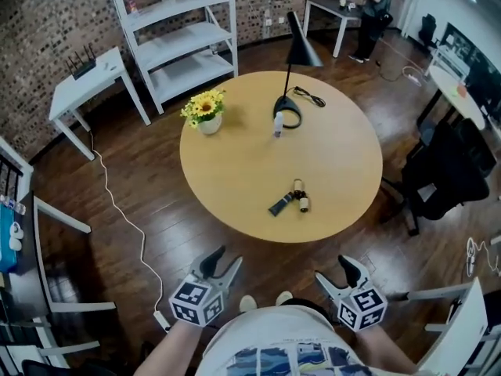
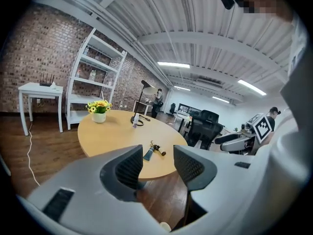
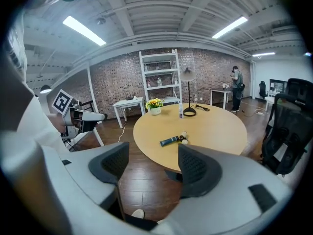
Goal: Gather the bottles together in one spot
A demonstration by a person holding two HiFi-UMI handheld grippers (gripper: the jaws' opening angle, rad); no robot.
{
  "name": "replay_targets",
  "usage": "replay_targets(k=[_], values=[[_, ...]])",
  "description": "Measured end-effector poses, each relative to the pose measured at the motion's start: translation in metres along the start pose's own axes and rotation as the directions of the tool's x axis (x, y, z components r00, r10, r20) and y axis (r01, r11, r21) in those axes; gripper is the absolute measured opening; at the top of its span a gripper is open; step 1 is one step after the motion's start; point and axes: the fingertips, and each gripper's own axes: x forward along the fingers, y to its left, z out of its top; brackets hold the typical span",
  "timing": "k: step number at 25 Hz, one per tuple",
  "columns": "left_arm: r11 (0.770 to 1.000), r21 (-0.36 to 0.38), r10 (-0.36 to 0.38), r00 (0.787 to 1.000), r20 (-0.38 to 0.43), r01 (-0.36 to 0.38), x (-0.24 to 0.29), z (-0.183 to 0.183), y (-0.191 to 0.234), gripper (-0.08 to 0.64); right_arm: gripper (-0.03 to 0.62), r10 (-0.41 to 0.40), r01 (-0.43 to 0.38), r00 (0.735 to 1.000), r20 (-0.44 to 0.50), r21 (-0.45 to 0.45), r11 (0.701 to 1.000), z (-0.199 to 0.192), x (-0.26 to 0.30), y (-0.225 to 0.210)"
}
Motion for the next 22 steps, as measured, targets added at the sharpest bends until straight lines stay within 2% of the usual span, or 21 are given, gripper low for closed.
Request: replay_targets(k=[8, 16, 22], values=[[0.996, -0.062, 0.057, 0.997, -0.045, -0.059, 0.009, -0.001, -0.030, 0.175, 0.337, 0.016, -0.016, 1.000, 0.024, -0.005, 1.000, 0.000, -0.023, -0.025], [0.995, -0.051, 0.077, 0.994, -0.081, -0.081, 0.035, -0.003, -0.062, 0.178, 0.337, 0.020, -0.020, 0.999, 0.027, -0.001, 1.000, -0.018, -0.045, -0.062], [0.995, -0.002, 0.096, 0.988, -0.119, -0.097, 0.053, -0.012, -0.081, 0.178, 0.337, 0.066, -0.067, 0.997, 0.042, 0.006, 0.998, -0.038, -0.053, -0.085]])
